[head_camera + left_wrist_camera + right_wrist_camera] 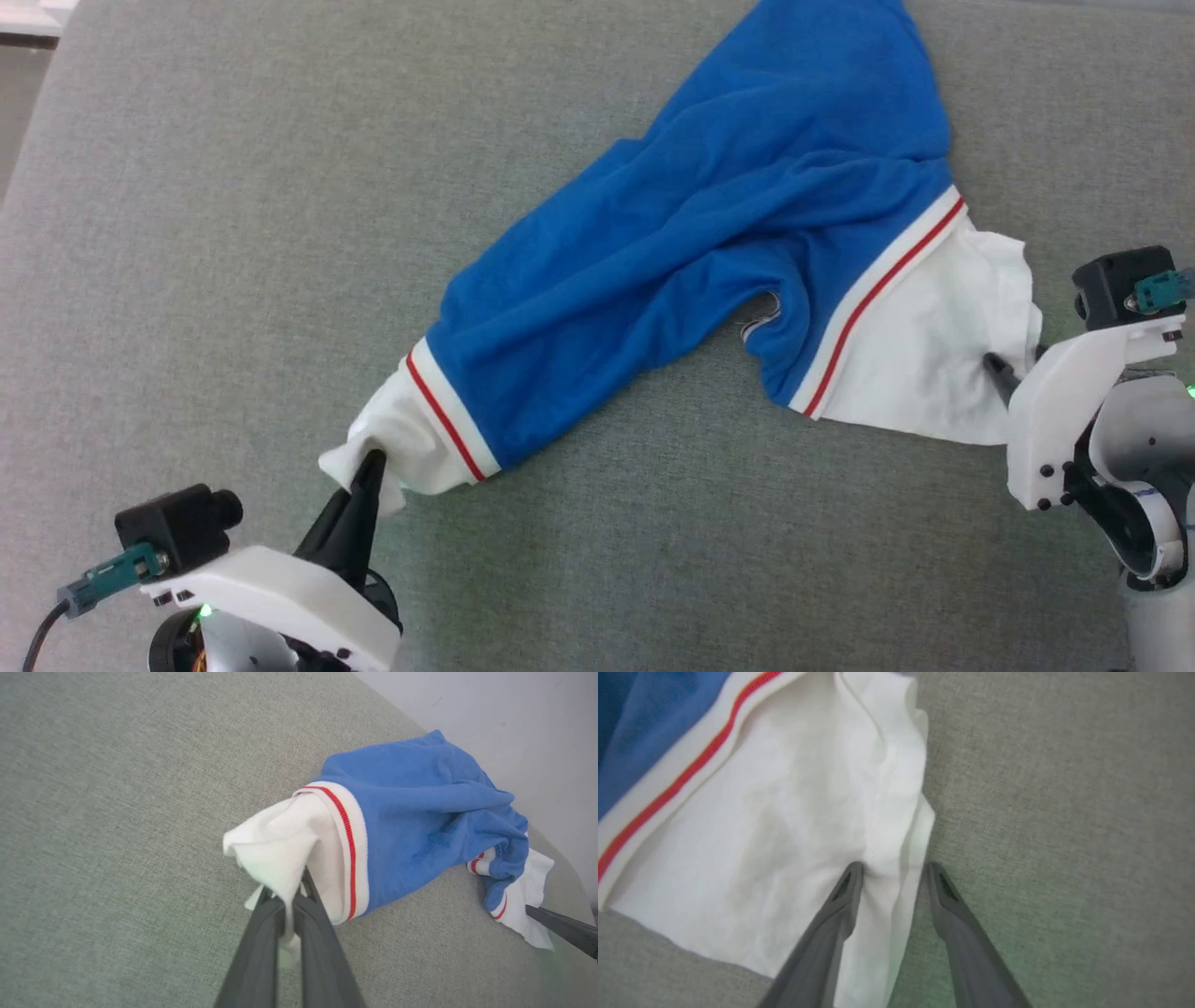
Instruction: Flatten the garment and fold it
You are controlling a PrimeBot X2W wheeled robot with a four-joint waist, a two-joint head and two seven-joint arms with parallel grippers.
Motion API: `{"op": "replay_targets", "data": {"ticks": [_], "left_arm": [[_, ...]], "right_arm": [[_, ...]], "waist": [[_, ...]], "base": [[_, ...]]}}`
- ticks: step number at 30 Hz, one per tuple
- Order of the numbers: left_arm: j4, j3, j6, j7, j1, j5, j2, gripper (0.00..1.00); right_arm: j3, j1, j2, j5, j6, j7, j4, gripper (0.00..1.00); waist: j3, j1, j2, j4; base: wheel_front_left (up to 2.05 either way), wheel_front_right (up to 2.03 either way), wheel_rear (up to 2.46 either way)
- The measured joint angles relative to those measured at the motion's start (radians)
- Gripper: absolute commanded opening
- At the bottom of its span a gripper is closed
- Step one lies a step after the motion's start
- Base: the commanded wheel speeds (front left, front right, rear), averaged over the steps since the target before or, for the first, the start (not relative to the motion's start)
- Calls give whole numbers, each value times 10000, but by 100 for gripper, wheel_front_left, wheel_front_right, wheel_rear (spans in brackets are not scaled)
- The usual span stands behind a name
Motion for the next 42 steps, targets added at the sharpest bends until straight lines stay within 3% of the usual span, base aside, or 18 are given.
{"op": "replay_targets", "data": {"ticks": [4,10,19,26,34,39,42], "left_arm": [[67,-8,-50,-25,-152,-15,-17,0],[-121,42,-184,-42,-626,-201,-81,0],[-911,545,-224,-148,-2733,-405,-144,0],[-1377,1011,-71,109,-5123,-625,-12,0],[-1693,1005,454,1523,-7184,-865,568,0],[-640,740,769,2263,-8362,-874,679,0],[460,389,706,2581,-9183,-487,1151,0]], "right_arm": [[19,-109,176,207,4,-194,59,0],[-644,-138,899,828,15,-1728,0,0],[-1774,-1271,1239,1941,15,-3141,-1613,0],[-1847,-2638,1250,2391,15,-2871,-2903,0],[-1923,-4223,1243,2661,15,-1498,-3570,0],[-1843,-5062,1225,2531,13,-790,-3233,0],[-1651,-5654,1183,2176,13,-558,-2614,0]], "waist": [[-37,2,0,31],[-486,2,0,-123],[-1660,0,0,-840],[-2365,0,0,-1667],[-2814,0,0,-2568],[-2765,-1,0,-2942],[-2536,2,0,-3045]], "base": [[0,0,0],[0,0,0],[0,0,0],[0,0,0],[0,0,0],[0,0,0],[0,0,0]]}}
